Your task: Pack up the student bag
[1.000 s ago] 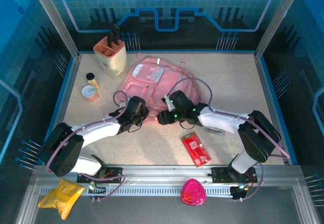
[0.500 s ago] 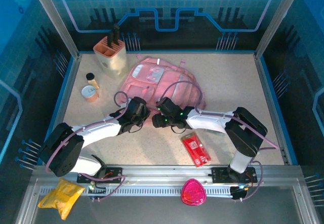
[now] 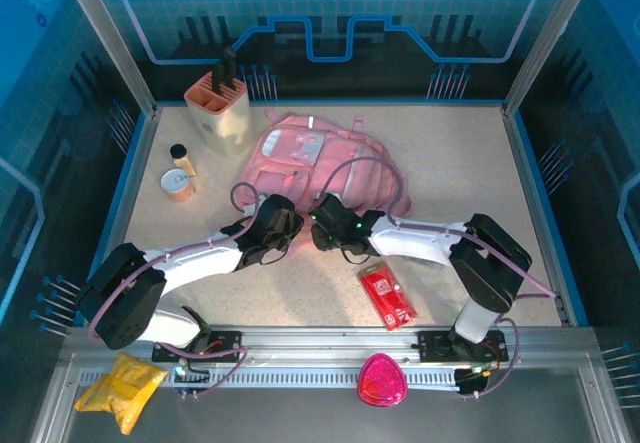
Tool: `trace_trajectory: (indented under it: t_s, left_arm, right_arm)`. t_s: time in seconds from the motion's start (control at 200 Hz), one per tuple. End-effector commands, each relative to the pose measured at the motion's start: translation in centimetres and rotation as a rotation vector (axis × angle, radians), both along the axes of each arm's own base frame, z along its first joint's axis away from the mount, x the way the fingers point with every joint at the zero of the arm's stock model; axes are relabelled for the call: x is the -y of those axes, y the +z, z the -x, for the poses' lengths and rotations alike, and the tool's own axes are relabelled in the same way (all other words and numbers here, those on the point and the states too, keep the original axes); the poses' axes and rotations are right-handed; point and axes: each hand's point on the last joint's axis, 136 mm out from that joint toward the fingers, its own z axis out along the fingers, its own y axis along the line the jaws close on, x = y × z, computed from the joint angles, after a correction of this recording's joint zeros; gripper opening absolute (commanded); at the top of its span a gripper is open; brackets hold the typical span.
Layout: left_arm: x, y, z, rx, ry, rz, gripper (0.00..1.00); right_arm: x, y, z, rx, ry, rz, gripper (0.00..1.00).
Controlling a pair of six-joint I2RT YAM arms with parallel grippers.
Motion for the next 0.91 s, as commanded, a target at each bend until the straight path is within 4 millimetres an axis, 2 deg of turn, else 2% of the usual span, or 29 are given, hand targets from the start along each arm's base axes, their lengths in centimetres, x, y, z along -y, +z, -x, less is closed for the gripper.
trace_trajectory:
  t_s: [0.0,0.14,0.225,0.41,0.51,0.645,0.745,0.9]
  left_arm:
    - [3.5,2.4,0.4,0.046,-0.095,0.119,0.00]
    - [4.4,2.3,0.4,0.052,-0.107,0.116,0.00]
    - [4.7,2.3,0.4,0.051,-0.109,0.124,0.00]
    - [5.2,2.7,0.2,0.069,-0.109,0.131,0.00]
    - [5.2,3.0,0.3,0.077,-0.110,0.133,0.00]
    - [5.4,3.2,0.4,0.085,-0.114,0.129,0.00]
    - [5.4,3.2,0.4,0.086,-0.110,0.129,0.00]
    - [5.2,3.2,0.4,0.086,-0.110,0.118,0.00]
  right_arm:
    - [2.3,1.5,0.0,0.072,-0.008,0.058,0.31]
    - [1.6,1.4,0.9,0.044,0.067,0.051,0.31]
    - [1.4,1.1,1.0,0.034,0.080,0.058,0.35]
    - [0.6,0.8,0.0,0.065,0.077,0.063,0.41]
    - [0.5,1.4,-0.8,0.088,0.041,0.079,0.43]
    - [0.6,1.8,-1.5,0.124,0.004,0.083,0.43]
    - [0.4,1.9,-1.9,0.128,-0.006,0.080,0.39]
    - [1.6,2.2,-1.5,0.133,-0.019,0.116,0.37]
